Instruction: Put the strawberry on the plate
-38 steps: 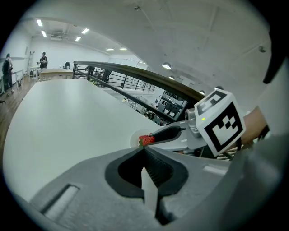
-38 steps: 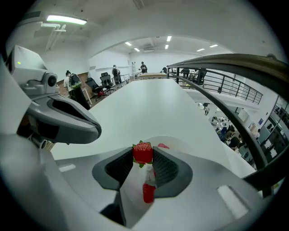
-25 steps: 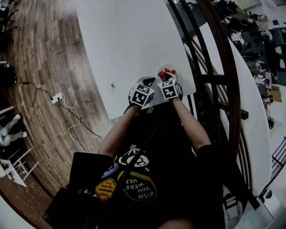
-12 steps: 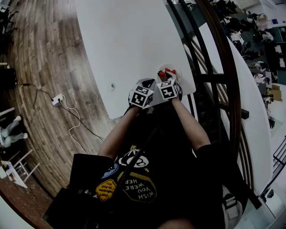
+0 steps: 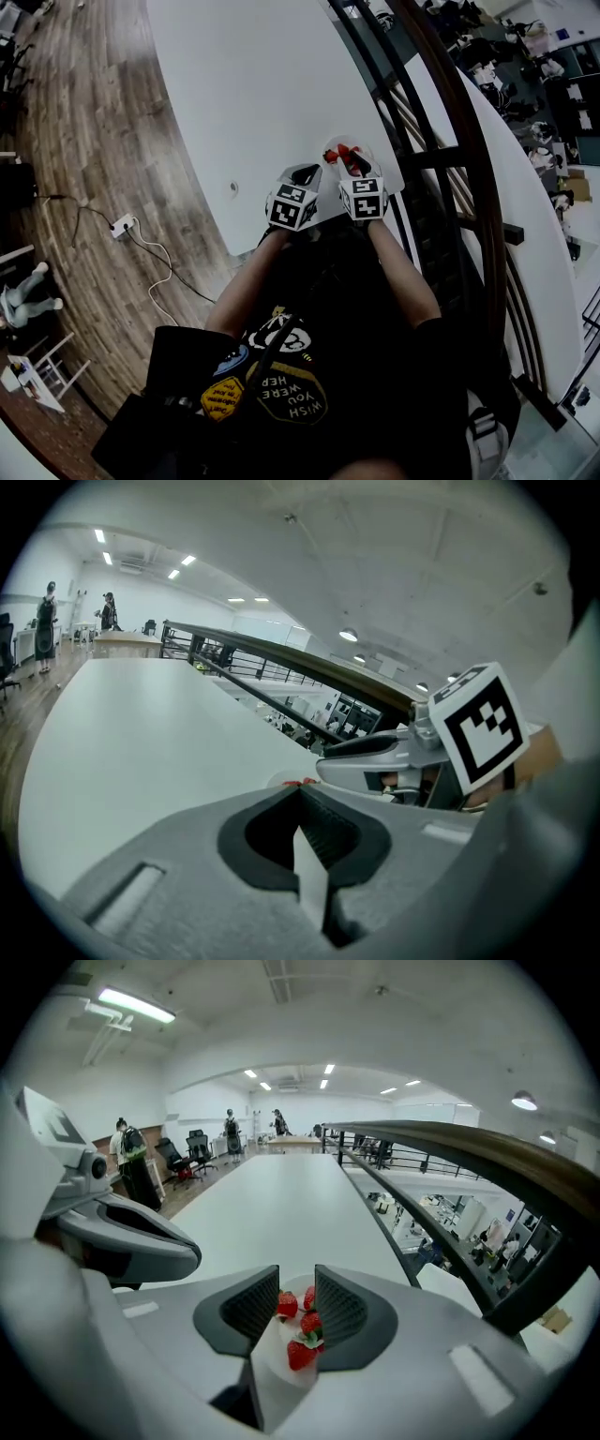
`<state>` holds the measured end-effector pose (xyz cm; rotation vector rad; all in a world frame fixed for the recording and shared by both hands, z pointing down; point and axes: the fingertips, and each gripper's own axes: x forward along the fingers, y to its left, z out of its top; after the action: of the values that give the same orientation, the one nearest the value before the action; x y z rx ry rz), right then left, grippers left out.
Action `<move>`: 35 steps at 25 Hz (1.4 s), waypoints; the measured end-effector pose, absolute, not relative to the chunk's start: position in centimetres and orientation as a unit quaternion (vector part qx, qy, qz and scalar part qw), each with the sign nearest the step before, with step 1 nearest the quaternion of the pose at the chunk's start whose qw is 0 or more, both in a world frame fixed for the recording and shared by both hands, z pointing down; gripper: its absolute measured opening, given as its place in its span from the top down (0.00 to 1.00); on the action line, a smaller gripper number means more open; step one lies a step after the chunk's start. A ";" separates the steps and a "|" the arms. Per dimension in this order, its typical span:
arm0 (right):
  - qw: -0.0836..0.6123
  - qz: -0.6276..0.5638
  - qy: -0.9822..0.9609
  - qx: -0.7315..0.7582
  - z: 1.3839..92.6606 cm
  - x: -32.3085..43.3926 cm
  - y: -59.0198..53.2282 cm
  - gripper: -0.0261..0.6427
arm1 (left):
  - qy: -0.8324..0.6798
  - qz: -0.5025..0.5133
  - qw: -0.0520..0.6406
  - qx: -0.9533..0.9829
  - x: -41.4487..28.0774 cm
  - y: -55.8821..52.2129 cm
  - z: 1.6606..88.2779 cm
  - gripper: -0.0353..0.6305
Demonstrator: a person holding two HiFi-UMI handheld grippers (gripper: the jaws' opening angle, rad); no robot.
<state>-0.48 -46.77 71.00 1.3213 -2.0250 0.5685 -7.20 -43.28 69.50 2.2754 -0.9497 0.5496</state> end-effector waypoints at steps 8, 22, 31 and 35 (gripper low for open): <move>0.210 0.215 -0.752 0.587 65.2 4.8 -45.2 0.91 | -0.369 0.146 0.273 0.876 -6.1 -43.9 63.2 0.95; 0.063 0.194 -0.774 0.600 54.0 7.3 -39.7 0.95 | -0.367 0.078 0.206 0.904 -4.9 -41.0 52.5 0.95; 0.029 0.191 -0.772 0.606 52.0 7.9 -37.8 0.95 | -0.353 0.051 0.200 0.913 -4.8 -39.5 50.7 0.95; 0.026 0.190 -0.767 0.612 52.0 8.4 -37.0 0.96 | -0.358 0.063 0.197 0.911 -4.8 -38.9 51.3 0.95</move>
<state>8.38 -36.95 52.03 1.8905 -2.3714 0.5867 -4.77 -38.94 51.29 2.5496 -1.0009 0.1758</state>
